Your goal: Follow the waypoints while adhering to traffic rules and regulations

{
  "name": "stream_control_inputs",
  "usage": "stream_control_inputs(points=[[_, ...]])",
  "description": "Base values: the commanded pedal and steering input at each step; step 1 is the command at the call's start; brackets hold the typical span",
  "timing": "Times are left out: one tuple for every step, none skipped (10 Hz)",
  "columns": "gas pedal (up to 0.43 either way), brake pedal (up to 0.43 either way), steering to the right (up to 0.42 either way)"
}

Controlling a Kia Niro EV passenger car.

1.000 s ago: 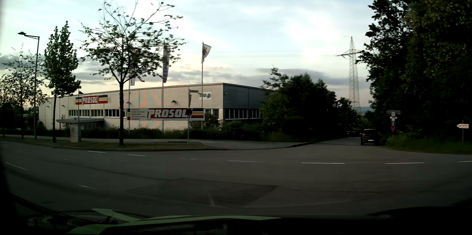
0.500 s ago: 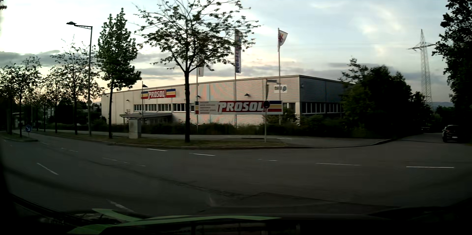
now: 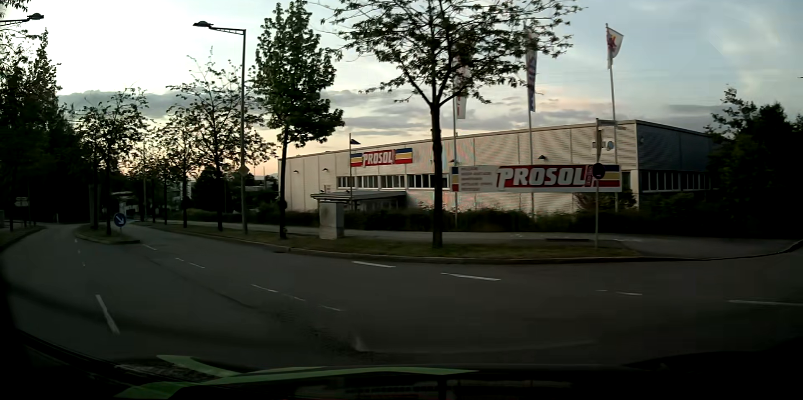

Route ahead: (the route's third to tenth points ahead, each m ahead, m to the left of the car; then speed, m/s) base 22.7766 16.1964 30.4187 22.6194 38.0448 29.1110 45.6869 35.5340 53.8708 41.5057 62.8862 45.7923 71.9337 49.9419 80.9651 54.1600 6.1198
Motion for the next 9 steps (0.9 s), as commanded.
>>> stream_control_inputs(points=[[0.177, 0.0, -0.301], [0.169, 0.0, -0.287], [0.169, 0.0, -0.274], [0.169, 0.0, -0.268], [0.169, 0.0, -0.266], [0.169, 0.0, -0.257], [0.169, 0.0, -0.246], [0.169, 0.0, -0.228], [0.169, 0.0, -0.207]])
